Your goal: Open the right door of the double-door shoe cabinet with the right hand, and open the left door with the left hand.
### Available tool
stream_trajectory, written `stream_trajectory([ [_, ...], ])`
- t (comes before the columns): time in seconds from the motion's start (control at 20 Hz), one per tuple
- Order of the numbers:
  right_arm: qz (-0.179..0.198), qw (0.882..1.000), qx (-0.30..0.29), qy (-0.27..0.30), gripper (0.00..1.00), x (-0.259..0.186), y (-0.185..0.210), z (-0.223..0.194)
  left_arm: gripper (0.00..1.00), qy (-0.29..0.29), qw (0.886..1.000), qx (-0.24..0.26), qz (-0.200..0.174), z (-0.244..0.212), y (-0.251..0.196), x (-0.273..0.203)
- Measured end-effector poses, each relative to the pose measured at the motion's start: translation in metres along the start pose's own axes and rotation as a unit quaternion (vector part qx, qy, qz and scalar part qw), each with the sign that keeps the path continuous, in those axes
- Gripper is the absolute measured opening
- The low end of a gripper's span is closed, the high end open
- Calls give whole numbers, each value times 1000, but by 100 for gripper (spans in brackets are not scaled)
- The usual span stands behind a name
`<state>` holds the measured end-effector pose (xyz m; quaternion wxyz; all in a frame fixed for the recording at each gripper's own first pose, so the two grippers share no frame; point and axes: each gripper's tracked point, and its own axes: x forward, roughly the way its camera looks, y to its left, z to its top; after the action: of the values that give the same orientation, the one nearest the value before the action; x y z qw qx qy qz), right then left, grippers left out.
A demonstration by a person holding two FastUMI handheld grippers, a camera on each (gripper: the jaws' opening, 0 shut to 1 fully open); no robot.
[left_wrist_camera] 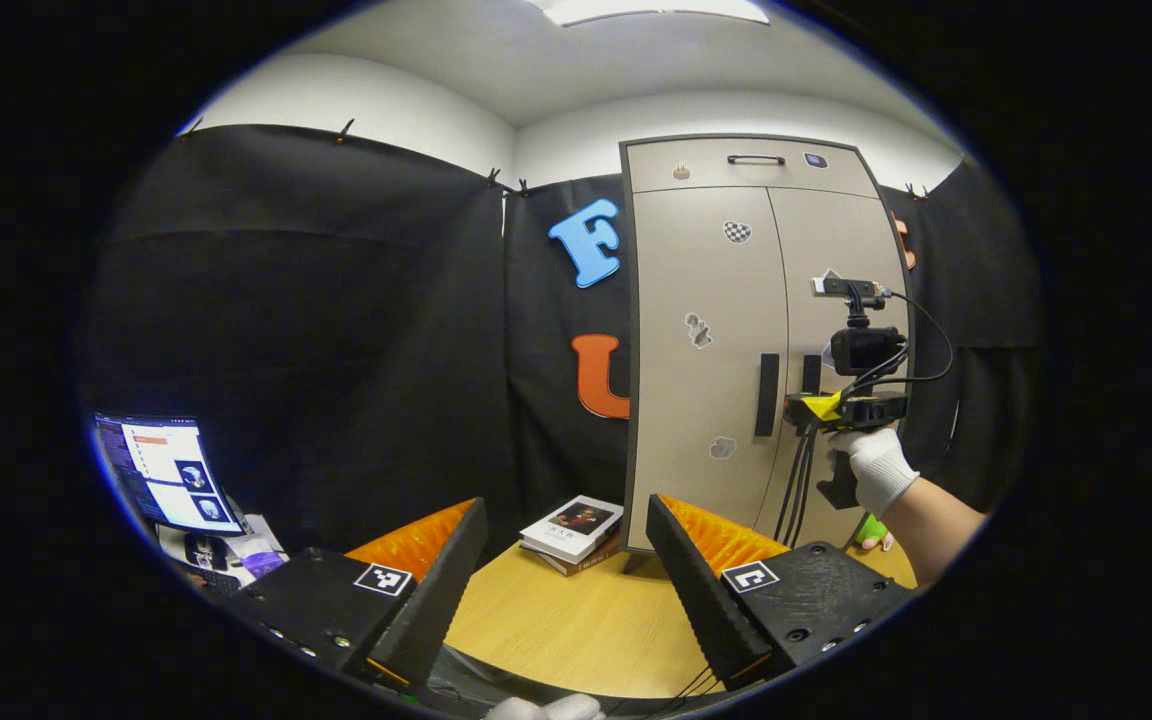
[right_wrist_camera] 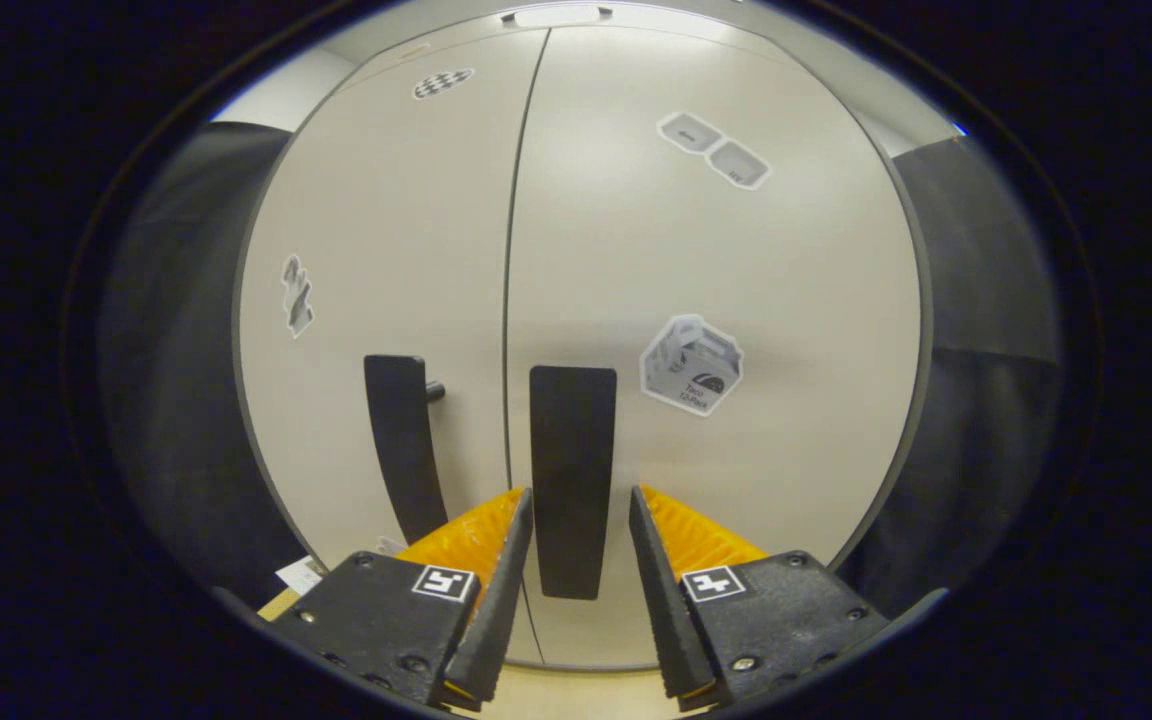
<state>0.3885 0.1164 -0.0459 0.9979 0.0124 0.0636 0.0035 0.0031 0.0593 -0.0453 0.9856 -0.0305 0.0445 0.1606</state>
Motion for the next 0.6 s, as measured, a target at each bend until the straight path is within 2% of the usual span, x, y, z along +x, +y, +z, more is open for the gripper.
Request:
stream_trajectory([
  [0.1, -6, 1000, 7, 1, 50, 4, 1, 0, 97, 1, 1000, -1, 0, -1, 0, 1],
  [0.15, -8, 1000, 4, 5, 49, 2, 3, -2, 97, 2, 1000, -2, 0, -1, 1, 1],
  [0.2, -9, 1000, 5, 2, 42, 3, 4, -2, 96, 1, 1000, -3, -1, -2, 1, 1],
  [0.5, 15, 1000, 9, 9, 30, -7, 4, -4, 96, 0, 1000, -4, -15, -3, -1, -9],
  [0.6, 24, 1000, 1, 7, 27, -22, 0, -9, 96, -2, 1000, -4, -23, -2, -3, -14],
])
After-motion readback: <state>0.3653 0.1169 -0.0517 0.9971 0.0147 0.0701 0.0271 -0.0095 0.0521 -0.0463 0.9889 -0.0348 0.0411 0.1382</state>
